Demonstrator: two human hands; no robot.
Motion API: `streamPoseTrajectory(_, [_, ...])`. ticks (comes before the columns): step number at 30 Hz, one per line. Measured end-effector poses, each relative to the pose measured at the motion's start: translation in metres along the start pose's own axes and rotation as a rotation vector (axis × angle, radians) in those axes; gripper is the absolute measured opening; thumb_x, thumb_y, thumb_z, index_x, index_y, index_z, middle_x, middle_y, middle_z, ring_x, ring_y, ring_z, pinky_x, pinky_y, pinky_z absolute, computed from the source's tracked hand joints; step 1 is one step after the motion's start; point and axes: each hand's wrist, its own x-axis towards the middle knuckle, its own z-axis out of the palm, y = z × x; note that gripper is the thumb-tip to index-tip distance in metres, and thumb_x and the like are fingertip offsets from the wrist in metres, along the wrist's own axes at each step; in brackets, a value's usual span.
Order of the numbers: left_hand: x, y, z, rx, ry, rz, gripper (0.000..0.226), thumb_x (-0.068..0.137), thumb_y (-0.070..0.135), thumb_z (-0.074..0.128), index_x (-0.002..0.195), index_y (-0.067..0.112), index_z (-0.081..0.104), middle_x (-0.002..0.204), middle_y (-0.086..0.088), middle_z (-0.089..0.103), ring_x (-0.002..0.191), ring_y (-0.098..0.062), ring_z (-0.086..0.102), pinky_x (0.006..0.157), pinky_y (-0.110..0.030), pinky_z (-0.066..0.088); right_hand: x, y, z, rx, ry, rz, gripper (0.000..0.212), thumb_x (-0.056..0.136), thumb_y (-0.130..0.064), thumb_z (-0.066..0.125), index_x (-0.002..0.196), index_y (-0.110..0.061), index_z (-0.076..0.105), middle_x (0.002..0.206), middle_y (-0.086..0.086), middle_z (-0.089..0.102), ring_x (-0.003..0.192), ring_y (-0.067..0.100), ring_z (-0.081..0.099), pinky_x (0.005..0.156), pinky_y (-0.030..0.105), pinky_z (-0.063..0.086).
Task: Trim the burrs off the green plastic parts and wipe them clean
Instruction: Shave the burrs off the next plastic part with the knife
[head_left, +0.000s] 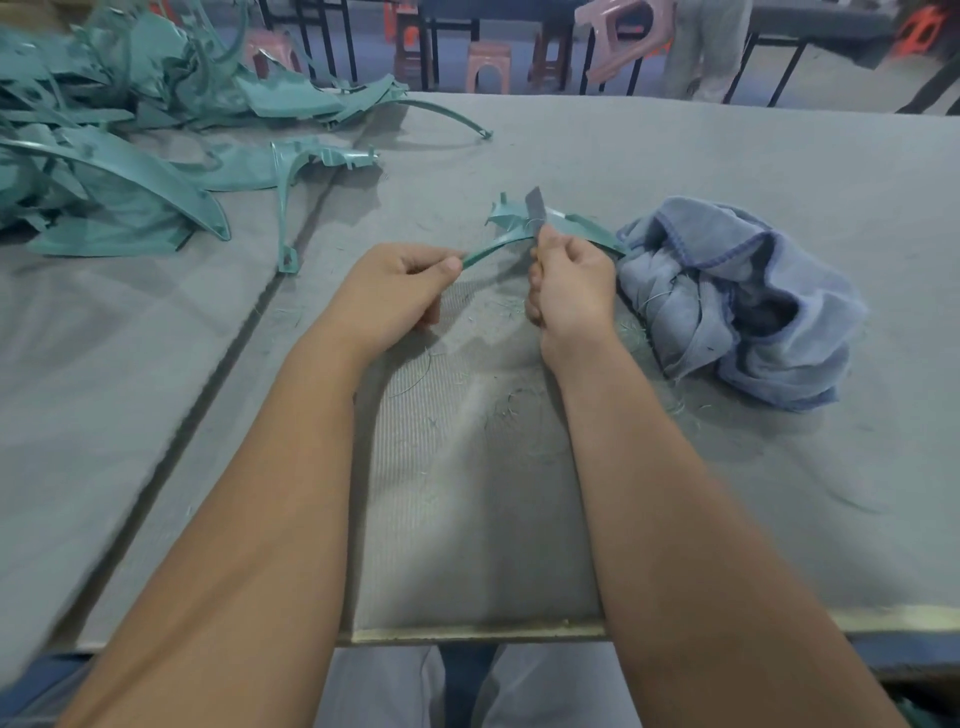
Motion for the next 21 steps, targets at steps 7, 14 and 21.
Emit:
streamPoseTrajectory(7, [0.010, 0.010, 0.016, 0.137, 0.058, 0.017, 0.023, 0.087, 0.013, 0.048, 0.095, 0.021, 0.068, 0.069, 0.013, 0.065, 0.057, 0.001, 0.054, 0.054, -0.017, 0.046, -0.004, 0.005, 0.002, -0.189, -0.225, -0.113, 0.028, 0.099, -0.022, 0.054, 0.071, -0.018, 0.061, 0.046, -0.009, 0.041, 0.042, 0.005, 0.031, 0.042, 0.019, 0.027])
streamPoseTrajectory(14, [0.011, 0.008, 0.006, 0.083, 0.012, 0.016, 0.018, 0.094, 0.036, 0.060, 0.093, 0.020, 0.068, 0.056, 0.004, 0.048, 0.039, 0.000, 0.036, 0.041, -0.013, 0.028, -0.002, 0.005, 0.001, -0.109, -0.210, -0.090, 0.031, 0.101, -0.019, 0.048, 0.071, -0.016, 0.055, 0.044, -0.012, 0.040, 0.039, 0.002, 0.031, 0.040, 0.017, 0.026])
streamPoseTrajectory(21, [0.006, 0.009, 0.007, 0.082, 0.062, -0.021, 0.020, 0.097, 0.033, 0.057, 0.098, 0.021, 0.073, 0.060, 0.006, 0.045, 0.034, 0.001, 0.035, 0.036, -0.010, 0.028, -0.001, 0.005, 0.000, 0.030, -0.063, -0.042, 0.034, 0.102, -0.020, 0.047, 0.069, -0.015, 0.052, 0.053, -0.003, 0.038, 0.042, 0.006, 0.028, 0.041, 0.020, 0.025])
